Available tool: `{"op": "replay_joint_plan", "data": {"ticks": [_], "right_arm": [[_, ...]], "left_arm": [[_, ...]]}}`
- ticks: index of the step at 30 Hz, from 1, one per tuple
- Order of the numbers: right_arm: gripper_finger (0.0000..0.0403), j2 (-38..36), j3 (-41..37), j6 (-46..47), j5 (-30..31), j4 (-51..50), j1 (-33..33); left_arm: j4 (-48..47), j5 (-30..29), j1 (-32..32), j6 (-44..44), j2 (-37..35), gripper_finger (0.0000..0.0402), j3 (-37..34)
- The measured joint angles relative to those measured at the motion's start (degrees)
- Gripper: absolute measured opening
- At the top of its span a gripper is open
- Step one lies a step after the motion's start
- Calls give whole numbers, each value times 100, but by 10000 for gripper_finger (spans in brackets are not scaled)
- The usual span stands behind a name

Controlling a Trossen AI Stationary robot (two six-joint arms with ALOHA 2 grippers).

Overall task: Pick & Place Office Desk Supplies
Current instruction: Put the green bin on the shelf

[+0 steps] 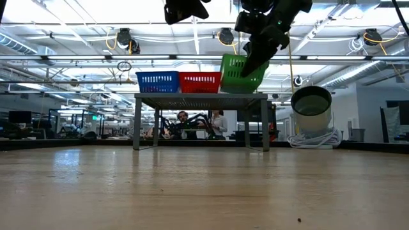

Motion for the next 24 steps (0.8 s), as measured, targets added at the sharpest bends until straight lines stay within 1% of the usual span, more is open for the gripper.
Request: {"op": "replay_joint_plan", "data": {"ticks": [7, 11, 14, 24], "right_arm": [[0, 0, 3, -4, 33, -156, 0], [0, 0, 3, 7, 332, -430, -4], [0, 0, 3, 12, 446, -565, -41], [0, 0, 3, -23, 448, -488, -262]], "left_arm": [[-1, 0, -32, -3, 0, 145, 0], [-2, 0, -32, -1, 0, 145, 0], [-2, 0, -32, -1, 0, 145, 0], [-1, 0, -32, 8, 0, 145, 0]]}}
